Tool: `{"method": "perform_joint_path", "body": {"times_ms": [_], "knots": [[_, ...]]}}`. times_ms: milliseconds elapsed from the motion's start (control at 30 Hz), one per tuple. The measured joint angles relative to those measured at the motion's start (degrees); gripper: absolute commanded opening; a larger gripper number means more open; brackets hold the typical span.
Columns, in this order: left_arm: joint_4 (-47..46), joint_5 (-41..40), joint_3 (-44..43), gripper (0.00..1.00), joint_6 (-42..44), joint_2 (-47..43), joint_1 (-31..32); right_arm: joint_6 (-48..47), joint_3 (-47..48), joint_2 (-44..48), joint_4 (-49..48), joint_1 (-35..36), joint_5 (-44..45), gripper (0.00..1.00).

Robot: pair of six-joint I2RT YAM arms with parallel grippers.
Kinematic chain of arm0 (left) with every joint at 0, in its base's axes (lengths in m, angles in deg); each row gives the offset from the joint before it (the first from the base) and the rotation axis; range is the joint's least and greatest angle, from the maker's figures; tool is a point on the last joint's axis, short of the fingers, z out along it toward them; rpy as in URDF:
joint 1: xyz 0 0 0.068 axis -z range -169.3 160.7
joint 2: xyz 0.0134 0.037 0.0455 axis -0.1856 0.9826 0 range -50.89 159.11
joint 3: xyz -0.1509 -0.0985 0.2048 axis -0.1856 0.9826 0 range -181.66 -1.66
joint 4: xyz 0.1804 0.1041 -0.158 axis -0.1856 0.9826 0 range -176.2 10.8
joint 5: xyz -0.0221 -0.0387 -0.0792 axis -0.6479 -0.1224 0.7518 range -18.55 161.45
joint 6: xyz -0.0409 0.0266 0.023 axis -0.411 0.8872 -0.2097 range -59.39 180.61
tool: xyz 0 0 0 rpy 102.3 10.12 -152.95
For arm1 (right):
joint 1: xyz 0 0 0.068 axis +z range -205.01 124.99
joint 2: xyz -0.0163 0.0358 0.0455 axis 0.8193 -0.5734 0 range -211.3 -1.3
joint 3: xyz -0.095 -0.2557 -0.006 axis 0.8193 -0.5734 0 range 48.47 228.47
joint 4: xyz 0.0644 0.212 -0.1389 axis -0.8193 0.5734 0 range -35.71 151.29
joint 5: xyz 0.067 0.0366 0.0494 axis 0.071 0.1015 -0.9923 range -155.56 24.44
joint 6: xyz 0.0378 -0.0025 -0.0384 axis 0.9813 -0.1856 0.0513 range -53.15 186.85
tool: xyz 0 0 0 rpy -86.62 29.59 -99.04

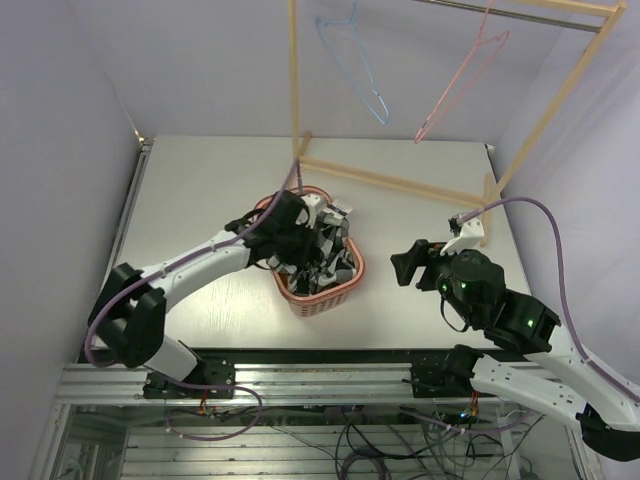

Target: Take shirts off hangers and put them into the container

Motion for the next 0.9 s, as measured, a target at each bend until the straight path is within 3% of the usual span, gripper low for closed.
{"method": "perform_joint_path", "body": {"times_ms": [367,700,900], "knots": [[10.34,-20.83,-11.93,0.1,-2.78,12.72,9.92,0.04,-0.02,-0.24,-0.07,0.0,0.02,0.74],[6.73,-23.26,-8.76,0.18,-5.53,13.33,10.21,-0.07,-0.35,-0.59,-0.87,0.0,-0.13,0.74],[6.23,-23.67,-7.91,0.37,-5.11,11.37,10.21,-0.2,-0.37,-1.81,-1.31,0.0,-0.7,0.75]]}}
